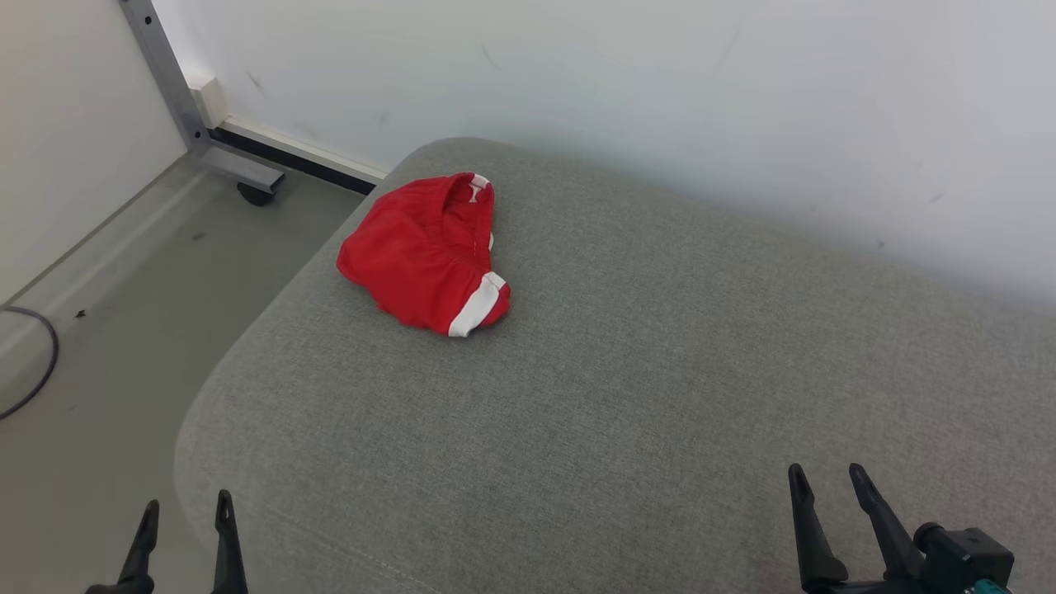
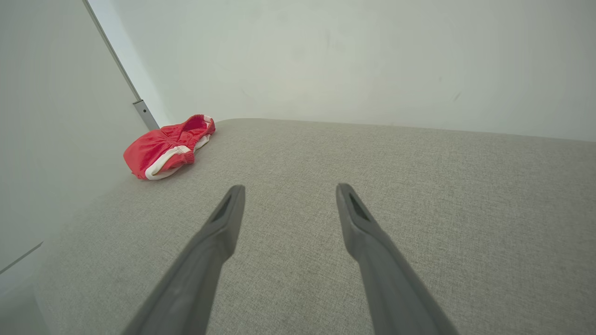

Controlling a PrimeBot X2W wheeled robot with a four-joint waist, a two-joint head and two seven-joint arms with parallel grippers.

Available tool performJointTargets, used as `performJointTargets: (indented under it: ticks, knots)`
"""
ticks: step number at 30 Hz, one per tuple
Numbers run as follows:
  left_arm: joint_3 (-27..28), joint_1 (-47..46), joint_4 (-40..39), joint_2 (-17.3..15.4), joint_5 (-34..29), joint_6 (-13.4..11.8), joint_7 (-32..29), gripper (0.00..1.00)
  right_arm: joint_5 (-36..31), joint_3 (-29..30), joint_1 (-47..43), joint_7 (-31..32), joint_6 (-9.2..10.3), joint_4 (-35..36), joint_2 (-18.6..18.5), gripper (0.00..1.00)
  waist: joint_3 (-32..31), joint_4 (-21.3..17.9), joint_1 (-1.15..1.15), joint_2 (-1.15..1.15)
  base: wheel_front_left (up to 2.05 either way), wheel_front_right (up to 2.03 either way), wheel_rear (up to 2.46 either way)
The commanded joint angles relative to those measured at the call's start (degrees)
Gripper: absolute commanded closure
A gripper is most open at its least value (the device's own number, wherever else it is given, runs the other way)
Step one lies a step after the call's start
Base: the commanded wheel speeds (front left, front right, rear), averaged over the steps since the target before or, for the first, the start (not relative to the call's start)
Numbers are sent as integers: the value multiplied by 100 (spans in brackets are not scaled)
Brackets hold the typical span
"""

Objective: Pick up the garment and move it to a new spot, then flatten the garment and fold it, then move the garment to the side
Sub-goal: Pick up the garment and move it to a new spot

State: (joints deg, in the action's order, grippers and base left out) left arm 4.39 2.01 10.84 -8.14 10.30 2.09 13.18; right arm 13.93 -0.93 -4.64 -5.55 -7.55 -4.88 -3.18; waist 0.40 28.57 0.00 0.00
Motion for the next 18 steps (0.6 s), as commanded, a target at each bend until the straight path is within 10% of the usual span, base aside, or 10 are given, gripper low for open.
performJointTargets:
  ticks: [1,18]
  knots:
    - [19,-71,-35,-19,62,-8,-12,0,-24,5,43,-9,16,22,-33,0,45,-46,0,0,0,0,0]
    - [212,-2524,638,-506,562,210,-234,0,-209,361,579,213,16,518,-391,0,1146,-1099,0,0,0,0,0]
